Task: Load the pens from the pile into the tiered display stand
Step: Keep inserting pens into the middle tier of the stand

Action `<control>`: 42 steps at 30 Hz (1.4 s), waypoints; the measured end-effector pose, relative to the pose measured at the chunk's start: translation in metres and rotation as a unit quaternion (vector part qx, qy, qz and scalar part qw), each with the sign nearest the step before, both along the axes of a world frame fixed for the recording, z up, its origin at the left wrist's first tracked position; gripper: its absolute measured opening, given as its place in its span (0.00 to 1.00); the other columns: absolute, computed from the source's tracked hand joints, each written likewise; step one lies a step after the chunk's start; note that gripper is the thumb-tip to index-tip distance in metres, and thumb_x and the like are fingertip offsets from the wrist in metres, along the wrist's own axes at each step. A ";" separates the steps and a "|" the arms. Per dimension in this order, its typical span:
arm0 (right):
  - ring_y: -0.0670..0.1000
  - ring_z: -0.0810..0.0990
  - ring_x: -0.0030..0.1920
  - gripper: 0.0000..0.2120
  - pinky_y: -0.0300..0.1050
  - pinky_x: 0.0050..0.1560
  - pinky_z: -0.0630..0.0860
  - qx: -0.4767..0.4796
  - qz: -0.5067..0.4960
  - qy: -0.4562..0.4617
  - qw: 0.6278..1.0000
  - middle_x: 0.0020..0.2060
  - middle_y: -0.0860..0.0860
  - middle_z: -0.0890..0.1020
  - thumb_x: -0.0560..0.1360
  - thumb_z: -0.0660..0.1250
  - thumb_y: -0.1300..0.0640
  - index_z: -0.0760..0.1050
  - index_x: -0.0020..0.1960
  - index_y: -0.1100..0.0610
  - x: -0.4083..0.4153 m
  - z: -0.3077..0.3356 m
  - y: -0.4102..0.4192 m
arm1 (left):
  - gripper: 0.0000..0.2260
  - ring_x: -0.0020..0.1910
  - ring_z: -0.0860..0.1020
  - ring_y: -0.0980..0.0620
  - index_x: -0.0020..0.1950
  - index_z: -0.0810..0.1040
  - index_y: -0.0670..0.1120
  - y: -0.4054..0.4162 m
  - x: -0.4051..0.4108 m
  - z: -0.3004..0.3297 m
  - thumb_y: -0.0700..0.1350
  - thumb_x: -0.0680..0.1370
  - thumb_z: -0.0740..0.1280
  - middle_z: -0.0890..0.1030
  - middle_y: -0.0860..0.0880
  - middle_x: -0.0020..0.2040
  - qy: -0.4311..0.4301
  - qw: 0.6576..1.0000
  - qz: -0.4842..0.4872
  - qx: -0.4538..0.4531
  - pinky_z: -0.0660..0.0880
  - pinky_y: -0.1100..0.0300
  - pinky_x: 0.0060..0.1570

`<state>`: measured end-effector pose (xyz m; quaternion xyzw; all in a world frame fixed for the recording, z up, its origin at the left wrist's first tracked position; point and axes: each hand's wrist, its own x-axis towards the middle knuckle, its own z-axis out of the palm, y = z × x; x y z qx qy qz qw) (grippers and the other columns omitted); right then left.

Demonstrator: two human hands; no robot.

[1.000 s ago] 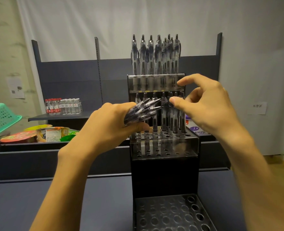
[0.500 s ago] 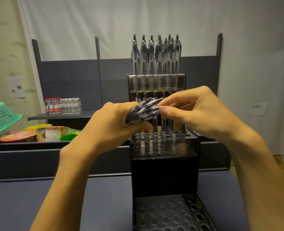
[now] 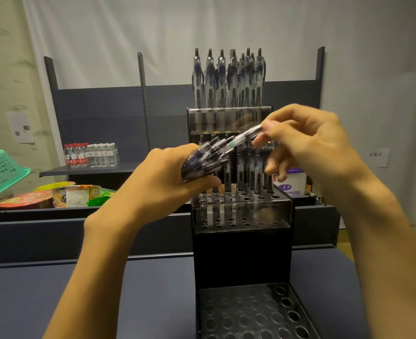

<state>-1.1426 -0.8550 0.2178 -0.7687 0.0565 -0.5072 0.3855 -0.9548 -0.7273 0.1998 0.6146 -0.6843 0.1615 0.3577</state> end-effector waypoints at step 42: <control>0.46 0.80 0.30 0.12 0.38 0.33 0.78 -0.146 -0.190 -0.117 0.964 0.34 0.48 0.80 0.75 0.70 0.51 0.76 0.56 0.54 0.025 -0.010 -0.001 | 0.09 0.30 0.74 0.61 0.37 0.71 0.58 0.001 0.003 -0.002 0.61 0.67 0.65 0.73 0.58 0.28 -0.028 0.999 0.020 0.020 0.68 0.69 0.30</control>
